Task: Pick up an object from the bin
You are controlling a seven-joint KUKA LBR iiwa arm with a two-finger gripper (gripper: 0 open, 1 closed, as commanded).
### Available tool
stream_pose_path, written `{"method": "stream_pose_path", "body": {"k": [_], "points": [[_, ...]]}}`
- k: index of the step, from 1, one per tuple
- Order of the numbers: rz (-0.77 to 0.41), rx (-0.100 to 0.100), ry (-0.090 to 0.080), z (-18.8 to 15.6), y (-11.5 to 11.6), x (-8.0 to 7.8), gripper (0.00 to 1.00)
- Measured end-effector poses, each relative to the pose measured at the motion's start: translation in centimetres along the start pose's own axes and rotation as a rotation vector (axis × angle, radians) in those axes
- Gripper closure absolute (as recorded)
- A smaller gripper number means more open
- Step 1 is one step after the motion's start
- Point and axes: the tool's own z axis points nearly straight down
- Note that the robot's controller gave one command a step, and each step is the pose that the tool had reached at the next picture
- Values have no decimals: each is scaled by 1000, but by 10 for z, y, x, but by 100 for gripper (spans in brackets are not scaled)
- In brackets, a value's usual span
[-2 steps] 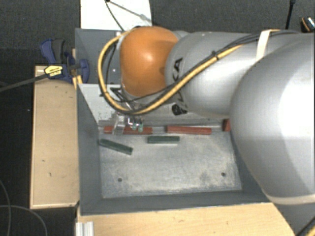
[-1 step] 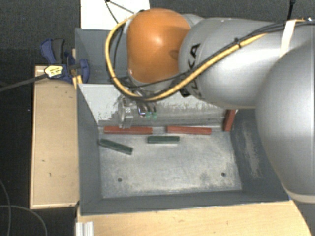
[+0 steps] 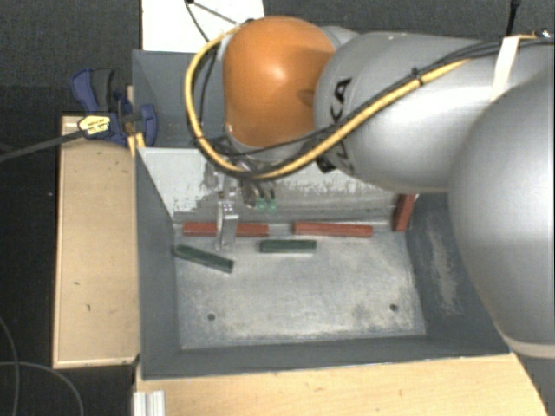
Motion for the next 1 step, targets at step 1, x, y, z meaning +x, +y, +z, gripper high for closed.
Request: {"method": "stream_pose_path", "body": {"k": [1], "points": [[-84,3,11,128,-52,12,0]]}}
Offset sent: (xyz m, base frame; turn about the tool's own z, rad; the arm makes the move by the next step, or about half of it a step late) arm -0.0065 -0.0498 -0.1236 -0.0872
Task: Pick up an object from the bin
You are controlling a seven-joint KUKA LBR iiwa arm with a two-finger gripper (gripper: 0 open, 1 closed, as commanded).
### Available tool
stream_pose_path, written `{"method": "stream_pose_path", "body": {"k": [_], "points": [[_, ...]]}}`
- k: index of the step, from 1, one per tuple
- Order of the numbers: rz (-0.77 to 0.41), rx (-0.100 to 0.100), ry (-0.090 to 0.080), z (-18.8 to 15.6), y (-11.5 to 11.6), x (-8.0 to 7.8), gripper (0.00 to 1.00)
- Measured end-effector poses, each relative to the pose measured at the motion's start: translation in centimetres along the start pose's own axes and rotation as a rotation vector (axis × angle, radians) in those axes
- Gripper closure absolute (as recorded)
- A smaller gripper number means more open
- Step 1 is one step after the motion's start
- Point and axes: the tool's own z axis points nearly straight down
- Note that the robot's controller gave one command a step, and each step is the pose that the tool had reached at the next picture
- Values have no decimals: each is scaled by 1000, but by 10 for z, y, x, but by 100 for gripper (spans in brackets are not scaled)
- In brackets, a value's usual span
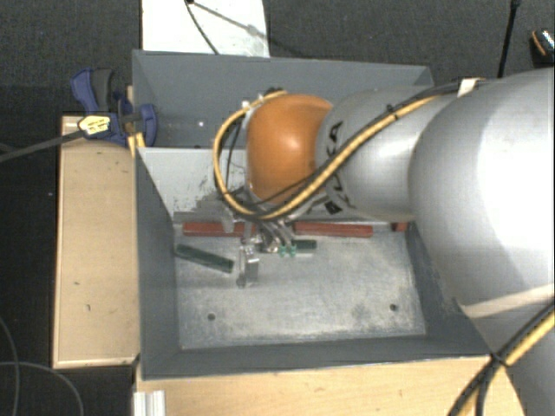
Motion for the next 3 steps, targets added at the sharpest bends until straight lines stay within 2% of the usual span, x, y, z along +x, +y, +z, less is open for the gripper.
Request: {"method": "stream_pose_path", "body": {"k": [1,2,3], "points": [[83,-3,-5,28,32,-7,0],[87,-2,-7,26,30,-8,100],[80,-5,-17,-110,49,-6,100]]}}
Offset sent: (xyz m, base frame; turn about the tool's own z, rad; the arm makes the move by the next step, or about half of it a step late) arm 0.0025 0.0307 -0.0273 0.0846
